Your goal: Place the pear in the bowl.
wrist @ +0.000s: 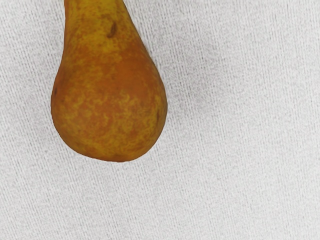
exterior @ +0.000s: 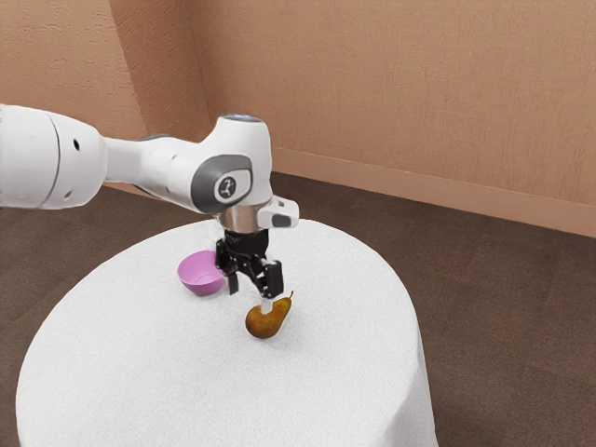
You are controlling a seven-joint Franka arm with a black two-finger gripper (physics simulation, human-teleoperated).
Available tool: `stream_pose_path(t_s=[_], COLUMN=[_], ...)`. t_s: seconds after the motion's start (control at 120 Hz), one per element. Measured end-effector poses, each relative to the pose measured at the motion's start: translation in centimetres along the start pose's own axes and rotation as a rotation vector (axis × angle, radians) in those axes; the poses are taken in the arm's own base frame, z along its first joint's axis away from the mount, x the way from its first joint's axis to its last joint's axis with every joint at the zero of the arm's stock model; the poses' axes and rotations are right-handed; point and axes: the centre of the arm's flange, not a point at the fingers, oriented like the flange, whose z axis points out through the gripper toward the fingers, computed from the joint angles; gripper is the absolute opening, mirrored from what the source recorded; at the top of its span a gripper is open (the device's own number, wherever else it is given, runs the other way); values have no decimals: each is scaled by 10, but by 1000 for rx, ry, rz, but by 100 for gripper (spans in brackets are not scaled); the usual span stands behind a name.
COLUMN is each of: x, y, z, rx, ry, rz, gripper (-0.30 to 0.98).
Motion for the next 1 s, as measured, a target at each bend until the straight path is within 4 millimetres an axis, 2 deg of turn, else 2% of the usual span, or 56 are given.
stream_pose_path(t_s=[0.2,0.383,0.625,0.842,1.0], x=[16,31,50,59,61], y=[-3,-23,-28,-30,-31], z=[17,45,56,87,99], rx=[14,46,55,48,44], ry=[17,13,42,20,13], rz=[-1,-4,6,9,10], gripper=[69,69,69,69,69])
